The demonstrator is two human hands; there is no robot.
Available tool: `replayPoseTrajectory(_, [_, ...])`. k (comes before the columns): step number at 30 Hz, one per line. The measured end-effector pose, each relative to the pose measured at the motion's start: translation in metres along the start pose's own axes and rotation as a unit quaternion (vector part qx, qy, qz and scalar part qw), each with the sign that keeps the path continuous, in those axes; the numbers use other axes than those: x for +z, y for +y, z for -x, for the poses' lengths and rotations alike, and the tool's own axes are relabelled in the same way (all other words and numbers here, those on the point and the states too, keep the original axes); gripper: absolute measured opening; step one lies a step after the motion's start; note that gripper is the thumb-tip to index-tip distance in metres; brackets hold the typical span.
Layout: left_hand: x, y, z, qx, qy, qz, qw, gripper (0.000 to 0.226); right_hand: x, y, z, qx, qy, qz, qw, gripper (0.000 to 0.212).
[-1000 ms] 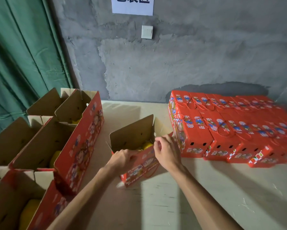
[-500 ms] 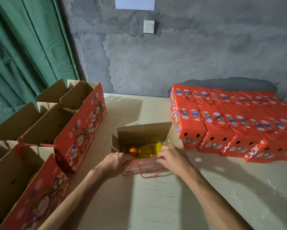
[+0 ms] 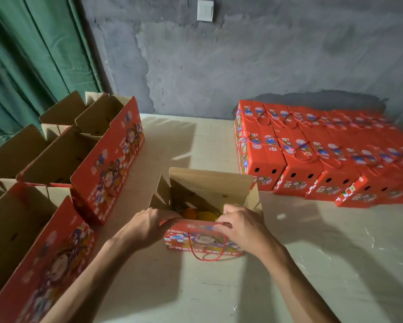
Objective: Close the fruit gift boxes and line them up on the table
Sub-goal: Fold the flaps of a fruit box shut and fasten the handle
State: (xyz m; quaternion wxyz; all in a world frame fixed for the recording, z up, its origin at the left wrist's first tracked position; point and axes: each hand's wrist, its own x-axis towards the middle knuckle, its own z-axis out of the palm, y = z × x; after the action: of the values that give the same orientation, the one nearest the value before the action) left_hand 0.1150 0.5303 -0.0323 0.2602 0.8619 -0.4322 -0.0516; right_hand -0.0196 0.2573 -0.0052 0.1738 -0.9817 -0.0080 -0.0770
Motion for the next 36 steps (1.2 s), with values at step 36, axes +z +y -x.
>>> replayPoseTrajectory(36, [0.043, -0.039, -0.015, -0.199, 0.054, 0.569, 0.796, 0.058, 0.046, 0.051, 0.039, 0.296, 0.247, -0.568, 0.728, 0.013])
